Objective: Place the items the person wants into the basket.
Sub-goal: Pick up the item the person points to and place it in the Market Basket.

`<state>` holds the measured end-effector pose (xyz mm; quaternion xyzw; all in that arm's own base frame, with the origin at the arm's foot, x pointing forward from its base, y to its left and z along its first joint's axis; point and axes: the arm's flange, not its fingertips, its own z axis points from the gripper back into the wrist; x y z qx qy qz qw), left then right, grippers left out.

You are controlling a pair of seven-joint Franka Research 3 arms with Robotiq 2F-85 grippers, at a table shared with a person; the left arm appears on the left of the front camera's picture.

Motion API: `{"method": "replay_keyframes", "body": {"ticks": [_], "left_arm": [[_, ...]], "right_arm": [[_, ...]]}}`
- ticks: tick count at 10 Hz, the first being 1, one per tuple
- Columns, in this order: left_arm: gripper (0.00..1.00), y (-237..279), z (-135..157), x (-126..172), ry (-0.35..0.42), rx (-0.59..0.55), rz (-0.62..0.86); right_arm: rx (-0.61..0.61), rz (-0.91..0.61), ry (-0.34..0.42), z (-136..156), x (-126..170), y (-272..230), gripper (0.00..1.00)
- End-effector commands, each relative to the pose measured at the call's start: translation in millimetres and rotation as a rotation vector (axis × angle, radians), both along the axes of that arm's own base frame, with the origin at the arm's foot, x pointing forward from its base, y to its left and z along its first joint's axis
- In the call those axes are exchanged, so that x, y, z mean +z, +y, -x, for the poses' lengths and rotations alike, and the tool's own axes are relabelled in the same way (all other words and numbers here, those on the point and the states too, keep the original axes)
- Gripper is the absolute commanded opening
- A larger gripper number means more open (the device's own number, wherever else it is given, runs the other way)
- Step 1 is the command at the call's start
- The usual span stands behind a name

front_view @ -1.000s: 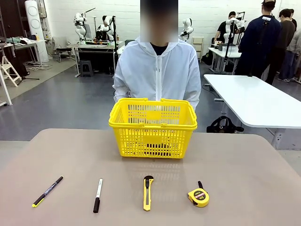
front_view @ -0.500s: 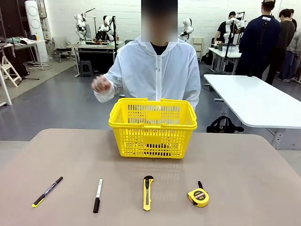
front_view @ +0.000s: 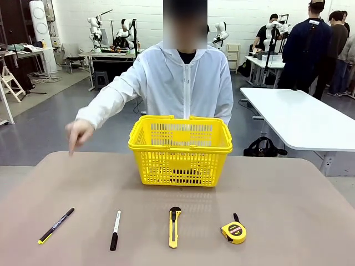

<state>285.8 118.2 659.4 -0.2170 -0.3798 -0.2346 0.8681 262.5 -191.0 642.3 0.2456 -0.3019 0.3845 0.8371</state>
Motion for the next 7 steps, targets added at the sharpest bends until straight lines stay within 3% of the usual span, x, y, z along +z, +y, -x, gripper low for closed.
{"method": "replay_keyframes", "body": {"ticks": [1, 7], "left_arm": [[1.0, 1.3, 0.7, -2.2, -0.012, -0.015, 0.0], [1.0, 0.0, 0.0, 0.0, 0.0, 0.0, 0.0]], "right_arm": [[0.02, -0.023, -0.018, -1.4, 0.9, 0.7, 1.0], [0.02, -0.023, -0.018, -1.4, 0.9, 0.7, 1.0]]}}
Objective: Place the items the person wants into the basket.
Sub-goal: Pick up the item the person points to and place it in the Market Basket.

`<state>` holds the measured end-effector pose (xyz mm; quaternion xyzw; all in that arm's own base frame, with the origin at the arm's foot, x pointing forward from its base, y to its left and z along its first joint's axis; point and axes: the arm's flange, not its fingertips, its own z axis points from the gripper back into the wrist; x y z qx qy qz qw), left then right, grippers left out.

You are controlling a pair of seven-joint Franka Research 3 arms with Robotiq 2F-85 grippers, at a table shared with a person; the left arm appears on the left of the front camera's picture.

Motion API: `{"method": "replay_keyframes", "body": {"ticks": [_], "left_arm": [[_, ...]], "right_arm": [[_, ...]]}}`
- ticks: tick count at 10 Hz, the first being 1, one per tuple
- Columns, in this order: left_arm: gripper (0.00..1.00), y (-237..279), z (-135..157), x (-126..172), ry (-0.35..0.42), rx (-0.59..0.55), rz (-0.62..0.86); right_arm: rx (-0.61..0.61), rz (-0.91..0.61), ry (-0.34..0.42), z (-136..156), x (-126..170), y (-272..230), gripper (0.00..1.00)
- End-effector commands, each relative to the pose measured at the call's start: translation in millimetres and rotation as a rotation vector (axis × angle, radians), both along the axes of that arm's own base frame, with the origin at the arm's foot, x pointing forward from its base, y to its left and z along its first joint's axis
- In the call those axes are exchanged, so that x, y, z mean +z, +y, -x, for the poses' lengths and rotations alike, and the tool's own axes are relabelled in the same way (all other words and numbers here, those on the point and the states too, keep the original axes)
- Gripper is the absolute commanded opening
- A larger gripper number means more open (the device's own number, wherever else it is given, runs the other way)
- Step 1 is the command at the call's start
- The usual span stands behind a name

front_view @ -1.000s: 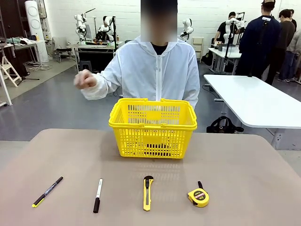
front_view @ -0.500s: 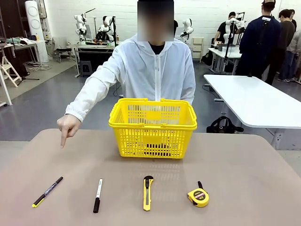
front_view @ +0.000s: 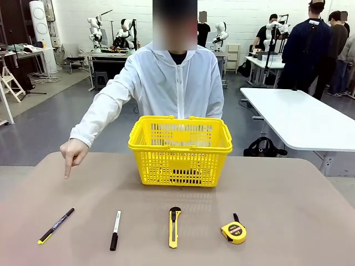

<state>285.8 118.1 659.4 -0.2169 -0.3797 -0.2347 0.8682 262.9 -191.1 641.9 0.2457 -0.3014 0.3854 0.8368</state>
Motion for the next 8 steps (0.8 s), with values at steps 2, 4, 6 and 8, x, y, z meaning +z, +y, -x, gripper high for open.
{"method": "replay_keyframes", "body": {"ticks": [2, 4, 6, 8], "left_arm": [[1.0, -47.5, -29.6, -22.0, 0.167, -0.019, -0.209], [1.0, -103.7, -57.2, -63.4, 0.326, -0.045, -0.43], [1.0, -137.8, -77.4, -113.6, 0.41, -0.026, -0.536], [1.0, -155.1, -78.7, -175.7, 0.464, -0.001, -0.605]], "right_arm": [[0.018, -0.024, -0.018, -1.0, 1.3, 0.8, 1.0], [0.018, -0.024, -0.018, -1.0, 1.3, 0.8, 1.0], [0.018, -0.024, -0.018, -1.0, 1.3, 0.8, 1.0], [0.018, -0.024, -0.018, -1.0, 1.3, 0.8, 1.0]]}}
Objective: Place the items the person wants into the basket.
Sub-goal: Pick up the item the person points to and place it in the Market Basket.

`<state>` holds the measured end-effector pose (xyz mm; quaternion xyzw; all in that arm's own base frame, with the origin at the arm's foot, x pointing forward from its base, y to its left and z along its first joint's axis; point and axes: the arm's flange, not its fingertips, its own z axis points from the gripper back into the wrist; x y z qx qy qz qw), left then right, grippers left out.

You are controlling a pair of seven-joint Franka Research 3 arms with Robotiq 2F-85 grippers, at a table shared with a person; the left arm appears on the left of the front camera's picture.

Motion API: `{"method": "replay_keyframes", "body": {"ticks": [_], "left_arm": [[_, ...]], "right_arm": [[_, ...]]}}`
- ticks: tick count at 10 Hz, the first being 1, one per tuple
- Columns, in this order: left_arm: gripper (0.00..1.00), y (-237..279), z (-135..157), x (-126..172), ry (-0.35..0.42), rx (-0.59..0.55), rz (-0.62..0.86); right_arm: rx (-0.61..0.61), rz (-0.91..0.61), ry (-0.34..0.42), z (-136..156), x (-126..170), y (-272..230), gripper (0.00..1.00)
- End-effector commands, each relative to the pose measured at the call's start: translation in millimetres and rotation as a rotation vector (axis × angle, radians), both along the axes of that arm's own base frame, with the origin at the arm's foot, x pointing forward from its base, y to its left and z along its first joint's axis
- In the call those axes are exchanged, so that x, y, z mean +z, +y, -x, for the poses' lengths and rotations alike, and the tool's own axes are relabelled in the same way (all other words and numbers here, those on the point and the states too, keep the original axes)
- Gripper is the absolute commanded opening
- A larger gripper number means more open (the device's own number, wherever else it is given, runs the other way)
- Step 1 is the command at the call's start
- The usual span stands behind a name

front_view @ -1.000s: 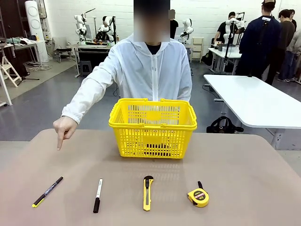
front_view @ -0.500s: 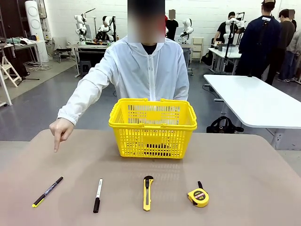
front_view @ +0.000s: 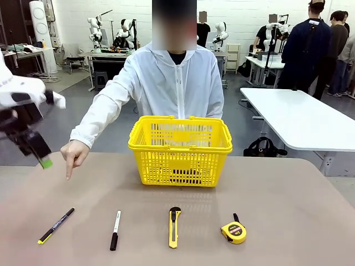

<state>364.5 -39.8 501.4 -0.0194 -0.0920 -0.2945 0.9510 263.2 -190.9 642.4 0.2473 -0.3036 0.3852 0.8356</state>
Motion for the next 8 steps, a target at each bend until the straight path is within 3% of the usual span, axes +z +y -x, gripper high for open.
{"method": "replay_keyframes", "body": {"ticks": [1, 3, 8], "left_arm": [[1.0, 0.4, -4.3, -47.0, 0.055, 0.04, -0.065], [1.0, -5.9, -5.6, -93.2, 0.111, 0.061, -0.061], [1.0, -20.0, 1.0, -157.9, 0.094, 0.068, -0.115]], "right_arm": [[0.018, -0.019, -0.015, -0.7, 0.7, 0.6, 1.0], [0.018, -0.019, -0.015, -0.7, 0.7, 0.6, 1.0], [0.018, -0.019, -0.015, -0.7, 0.7, 0.6, 1.0]]}}
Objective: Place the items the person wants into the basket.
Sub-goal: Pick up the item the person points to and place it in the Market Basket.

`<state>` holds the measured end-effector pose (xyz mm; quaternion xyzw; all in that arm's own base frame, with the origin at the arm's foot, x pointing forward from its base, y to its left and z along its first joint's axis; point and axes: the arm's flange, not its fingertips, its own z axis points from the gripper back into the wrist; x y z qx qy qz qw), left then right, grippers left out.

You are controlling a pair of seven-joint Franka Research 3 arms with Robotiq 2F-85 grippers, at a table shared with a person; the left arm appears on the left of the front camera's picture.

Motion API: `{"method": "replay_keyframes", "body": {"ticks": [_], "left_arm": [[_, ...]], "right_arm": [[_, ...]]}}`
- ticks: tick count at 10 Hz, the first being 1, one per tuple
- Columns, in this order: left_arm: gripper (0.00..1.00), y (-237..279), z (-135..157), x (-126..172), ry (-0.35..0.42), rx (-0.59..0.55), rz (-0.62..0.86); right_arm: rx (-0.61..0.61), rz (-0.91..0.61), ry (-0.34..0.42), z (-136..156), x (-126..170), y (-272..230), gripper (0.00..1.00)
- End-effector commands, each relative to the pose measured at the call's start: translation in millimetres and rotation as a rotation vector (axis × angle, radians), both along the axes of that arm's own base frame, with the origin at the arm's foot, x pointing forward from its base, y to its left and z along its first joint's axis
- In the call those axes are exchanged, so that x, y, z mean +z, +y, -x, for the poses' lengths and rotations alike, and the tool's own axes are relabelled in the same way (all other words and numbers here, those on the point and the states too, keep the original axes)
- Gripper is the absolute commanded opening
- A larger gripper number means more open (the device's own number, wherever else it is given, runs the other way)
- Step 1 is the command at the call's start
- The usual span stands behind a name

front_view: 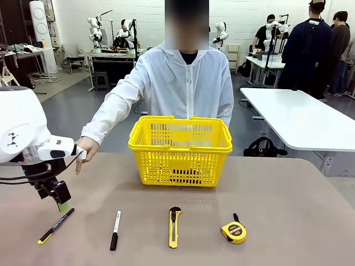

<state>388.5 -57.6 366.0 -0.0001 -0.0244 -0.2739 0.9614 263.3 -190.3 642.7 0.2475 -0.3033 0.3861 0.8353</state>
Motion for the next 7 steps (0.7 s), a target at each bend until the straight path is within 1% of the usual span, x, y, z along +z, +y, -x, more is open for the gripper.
{"method": "replay_keyframes", "body": {"ticks": [1, 5, 6, 7], "left_arm": [[1.0, -3.5, 24.6, -28.5, -0.023, 0.02, -0.044], [1.0, -5.8, 23.0, -55.0, -0.027, 0.027, -0.039], [1.0, -4.7, 22.7, -54.8, -0.03, 0.029, -0.033], [1.0, -9.6, -11.5, -32.4, -0.003, 0.0, -0.008]], "right_arm": [[0.016, -0.019, -0.015, -0.6, 0.5, 0.1, 1.0], [0.016, -0.019, -0.015, -0.6, 0.5, 0.1, 1.0], [0.016, -0.019, -0.015, -0.6, 0.5, 0.1, 1.0], [0.016, -0.019, -0.015, -0.6, 0.5, 0.1, 1.0]]}}
